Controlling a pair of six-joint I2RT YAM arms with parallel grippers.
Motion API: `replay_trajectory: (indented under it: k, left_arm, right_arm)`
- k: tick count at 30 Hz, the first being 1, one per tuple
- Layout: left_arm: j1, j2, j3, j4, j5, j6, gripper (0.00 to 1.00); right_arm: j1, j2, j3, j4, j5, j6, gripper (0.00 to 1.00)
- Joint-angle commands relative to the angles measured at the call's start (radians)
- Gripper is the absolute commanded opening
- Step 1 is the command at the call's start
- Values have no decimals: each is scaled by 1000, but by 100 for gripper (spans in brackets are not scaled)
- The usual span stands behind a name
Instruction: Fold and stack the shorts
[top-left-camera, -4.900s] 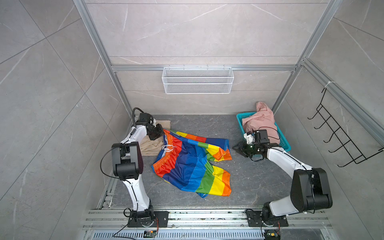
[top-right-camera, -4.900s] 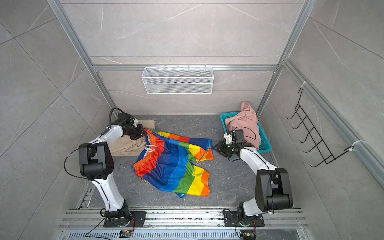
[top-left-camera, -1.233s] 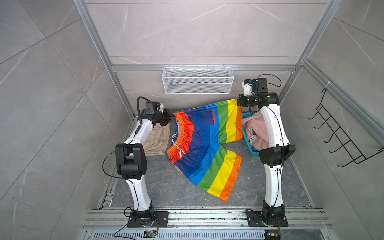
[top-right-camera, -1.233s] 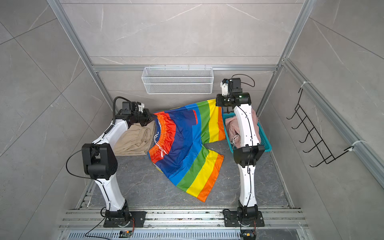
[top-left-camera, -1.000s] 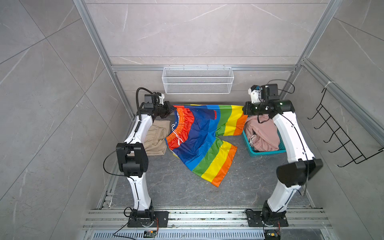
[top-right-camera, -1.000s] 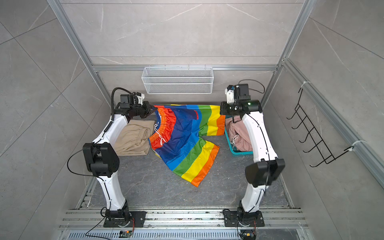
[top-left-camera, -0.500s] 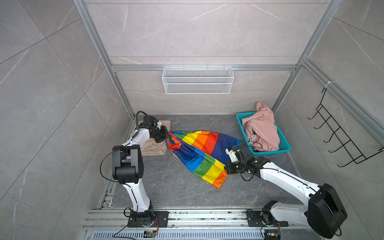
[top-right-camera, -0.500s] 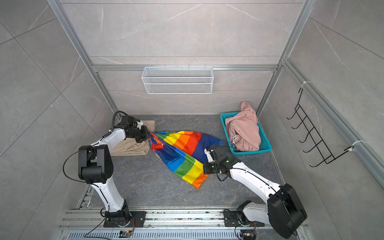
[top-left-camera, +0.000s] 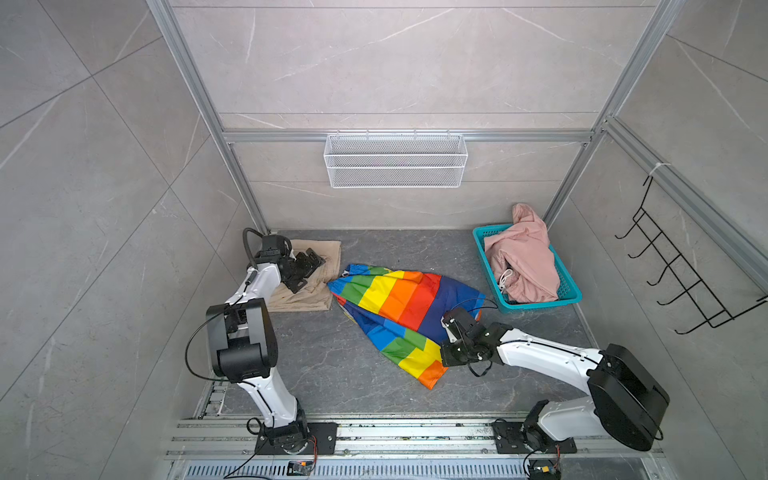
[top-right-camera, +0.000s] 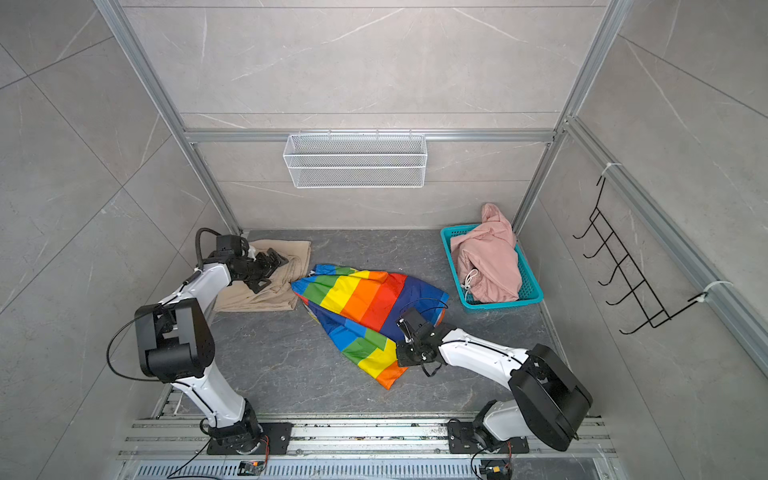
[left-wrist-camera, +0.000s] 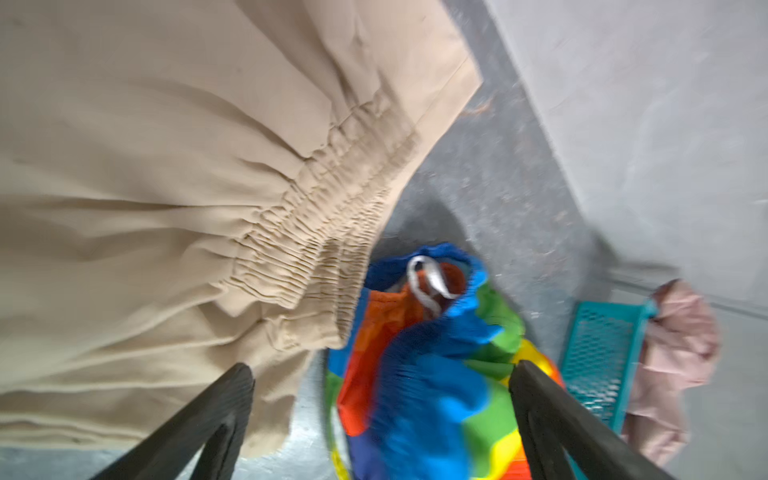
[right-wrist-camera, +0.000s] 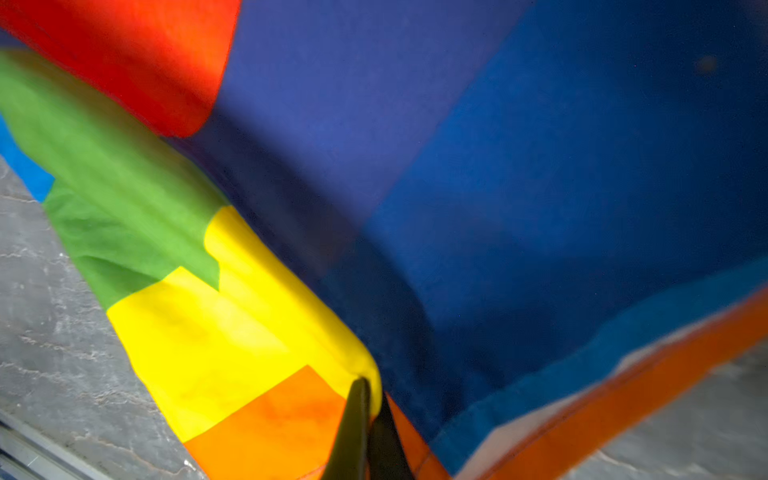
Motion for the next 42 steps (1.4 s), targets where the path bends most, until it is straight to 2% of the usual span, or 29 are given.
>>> replay_trajectory:
  k: [1, 4, 6, 8, 11, 16, 23, 37, 39, 42]
  left_arm:
    - [-11, -98, -114, 130, 179, -209, 100]
    - [-18, -150, -284, 347, 282, -458, 99]
    - [-27, -175, -357, 423, 312, -540, 99]
    - [-28, -207, -400, 424, 311, -561, 99]
    - [-28, -238, -451, 407, 254, -553, 99]
    - [-54, -167, -500, 607, 250, -689, 94]
    - [-118, -62, -479, 738, 174, -748, 74]
    - [-117, -80, -584, 751, 118, -735, 71]
    - [-117, -64, -594, 796, 113, -748, 66]
    - [-117, -35, -593, 869, 110, -773, 45]
  right_arm:
    - [-36, -44, 69, -82, 46, -31, 0]
    - [-81, -71, 101, -100, 30, -53, 0]
    - [-108, -79, 127, -114, 19, -67, 0]
    - [-124, -81, 155, -129, 16, -83, 0]
    - [-149, -81, 189, -143, 11, -106, 0]
    - [-172, -82, 211, -142, -9, -117, 0]
    - [-192, -106, 211, -139, -14, -117, 0]
    - [-250, -102, 236, -139, -53, -146, 0]
    - [-258, -99, 243, -138, -58, -149, 0]
    - [-260, -93, 252, -136, -69, -149, 0]
